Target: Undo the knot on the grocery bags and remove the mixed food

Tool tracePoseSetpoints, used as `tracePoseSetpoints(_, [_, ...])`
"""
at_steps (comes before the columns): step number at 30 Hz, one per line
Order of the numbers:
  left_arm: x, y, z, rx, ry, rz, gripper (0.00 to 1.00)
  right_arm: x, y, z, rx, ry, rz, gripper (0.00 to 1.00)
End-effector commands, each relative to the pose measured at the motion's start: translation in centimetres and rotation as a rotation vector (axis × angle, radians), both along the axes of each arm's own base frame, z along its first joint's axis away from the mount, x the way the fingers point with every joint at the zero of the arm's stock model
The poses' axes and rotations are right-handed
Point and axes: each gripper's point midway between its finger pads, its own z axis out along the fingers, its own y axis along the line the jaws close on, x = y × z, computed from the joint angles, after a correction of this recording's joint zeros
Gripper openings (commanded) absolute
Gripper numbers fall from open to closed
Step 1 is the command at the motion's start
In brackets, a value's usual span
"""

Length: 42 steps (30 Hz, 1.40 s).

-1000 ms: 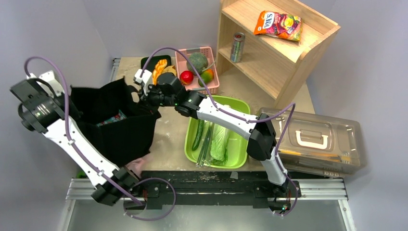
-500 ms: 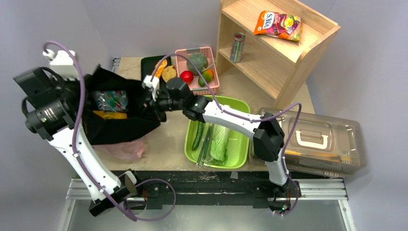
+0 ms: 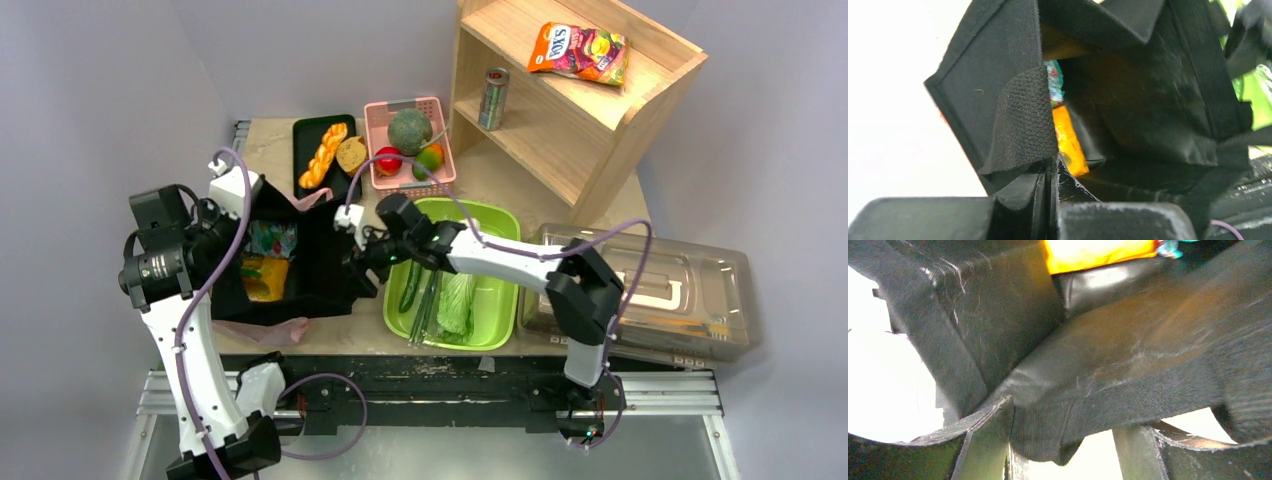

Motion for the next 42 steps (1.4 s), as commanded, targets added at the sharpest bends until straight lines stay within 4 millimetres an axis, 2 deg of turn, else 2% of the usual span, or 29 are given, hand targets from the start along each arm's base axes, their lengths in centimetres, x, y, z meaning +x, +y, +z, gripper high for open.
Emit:
tracePoseSetpoints(1, [-1.1, -3.9, -0.8, -0.066, -0.014, -0.169, 0.00, 3.4, -3.3, 9.3, 0.163, -0.098, -0.148, 0.68])
tracePoseSetpoints(3, [-1.4, -4.9, -0.7, -0.081, -0.024, -0.216, 0.00, 3.8, -4.0, 12.0, 0.223, -0.162, -0.175, 0.69])
tracePoseSetpoints(6, [-1.3, -5.5, -0.6, -0.094, -0.034, -0.242, 0.00, 4.1, -4.5, 14.3, 0.271, -0.271, -0.181, 0.65])
tracePoseSetpoints(9, [-1.4, -6.0, -0.5, -0.125, -0.027, -0.258, 0.00, 4.1, -3.5, 15.7, 0.324, -0.381, -0.150, 0.54])
tracePoseSetpoints(13, [-2.0, -7.4, 0.1, -0.192, -0.034, -0.296, 0.00, 4.6, -1.3, 16.4, 0.397, -0.448, -0.128, 0.27])
tracePoseSetpoints(16, [-3.2, -8.9, 0.6, -0.243, -0.039, -0.350, 0.00, 4.8, 1.0, 16.1, 0.460, -0.498, -0.102, 0.14])
tracePoseSetpoints(18, [-3.8, -9.2, 0.6, -0.270, -0.015, -0.347, 0.00, 5.2, 2.7, 14.6, 0.473, -0.537, -0.085, 0.07])
tracePoseSetpoints(23, [-4.7, -9.4, 1.4, -0.295, 0.051, -0.345, 0.00, 6.9, 5.6, 10.8, 0.515, -0.644, -0.063, 0.04])
tracePoseSetpoints(27, [-5.0, -10.0, 3.1, -0.319, 0.040, -0.366, 0.00, 8.0, 6.9, 8.0, 0.524, -0.715, -0.055, 0.14])
tracePoseSetpoints(33, [-5.9, -10.6, 2.7, -0.326, 0.078, -0.426, 0.00, 8.4, 7.9, 3.3, 0.448, -0.743, 0.002, 0.30])
tracePoseSetpoints(34, [-5.8, -10.7, 2.6, -0.335, 0.080, -0.436, 0.00, 8.1, 8.0, 2.3, 0.425, -0.746, 0.027, 0.35])
tracePoseSetpoints(38, [-5.3, -11.5, 2.3, -0.401, 0.067, -0.462, 0.00, 6.3, 8.4, -1.7, 0.308, -0.760, 0.181, 0.68])
tracePoseSetpoints(42, [-4.4, -11.5, 1.3, -0.422, 0.058, -0.459, 0.00, 5.8, 8.1, -5.4, 0.189, -0.795, 0.275, 0.79])
